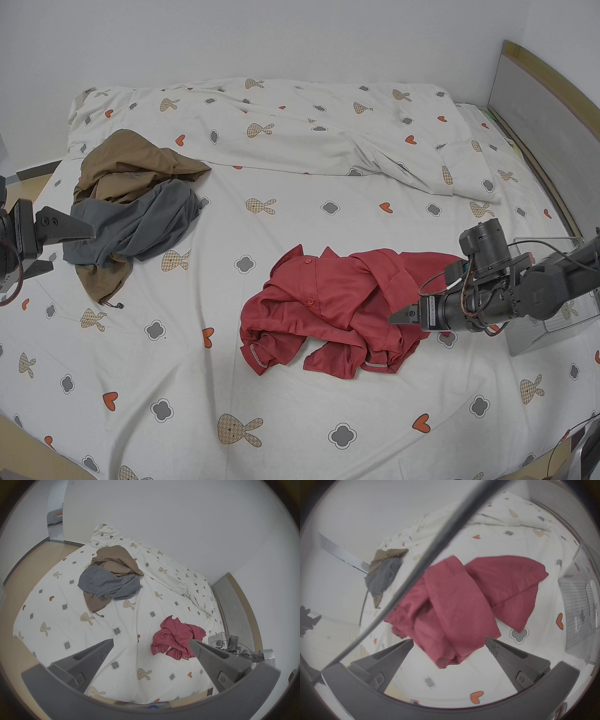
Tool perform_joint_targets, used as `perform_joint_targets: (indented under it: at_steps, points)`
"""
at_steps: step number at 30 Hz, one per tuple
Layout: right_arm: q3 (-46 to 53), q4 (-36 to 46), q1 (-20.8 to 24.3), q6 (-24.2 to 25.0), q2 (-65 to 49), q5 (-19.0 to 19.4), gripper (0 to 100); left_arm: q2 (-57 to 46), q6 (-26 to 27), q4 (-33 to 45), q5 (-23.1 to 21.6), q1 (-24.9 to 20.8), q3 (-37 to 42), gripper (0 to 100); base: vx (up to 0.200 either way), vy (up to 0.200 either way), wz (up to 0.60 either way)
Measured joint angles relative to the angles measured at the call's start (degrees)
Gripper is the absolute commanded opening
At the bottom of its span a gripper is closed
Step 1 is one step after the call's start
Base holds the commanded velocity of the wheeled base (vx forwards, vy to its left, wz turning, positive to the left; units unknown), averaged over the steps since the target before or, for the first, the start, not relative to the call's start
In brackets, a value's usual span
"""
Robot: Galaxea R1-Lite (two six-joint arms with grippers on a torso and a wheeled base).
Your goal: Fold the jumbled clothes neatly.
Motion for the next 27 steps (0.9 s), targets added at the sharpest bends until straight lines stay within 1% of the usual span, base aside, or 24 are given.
perform_joint_targets:
  at_steps: [3, 7, 8, 10, 14, 20, 23, 27]
  points:
    - [-0.7, -1.8, 0.5, 0.0, 3.1, -3.1, 100, 0.0, 0.0, 0.0, 0.0, 0.0, 0.1, 100, 0.000, 0.000, 0.00]
    - [-1.4, -7.4, 0.6, 0.2, 6.4, -4.0, 100, 0.0, 0.0, 0.0, 0.0, 0.0, 0.2, 100, 0.000, 0.000, 0.00]
    - [-1.4, -8.5, 0.6, 0.3, 6.9, -4.1, 0, 0.1, 0.0, 0.0, 0.0, 0.0, 0.2, 100, 0.000, 0.000, 0.00]
    - [-1.5, -10.4, 0.7, 0.4, 7.9, -4.2, 0, 0.1, 0.0, 0.0, 0.0, 0.0, 0.2, 100, 0.000, 0.000, 0.00]
    - [-1.3, -10.9, 0.8, 0.6, 8.4, -4.5, 0, 0.1, 0.0, 0.0, 0.0, -0.1, 0.5, 100, 0.000, 0.000, 0.00]
    - [-0.1, -10.7, -0.1, 0.7, 4.1, -4.6, 0, 0.2, 0.0, -0.8, 0.0, -0.1, 0.8, 100, 0.000, 0.000, 0.00]
    - [0.5, -9.8, -1.9, 0.6, 0.3, -4.5, 0, 0.2, 0.0, -1.0, 0.0, -0.1, 1.0, 100, 0.000, 0.000, 0.00]
    - [0.5, -7.4, -5.5, 0.5, -5.5, -4.2, 0, 0.3, 0.0, -1.2, 0.0, -0.1, 1.1, 100, 0.000, 0.000, 0.00]
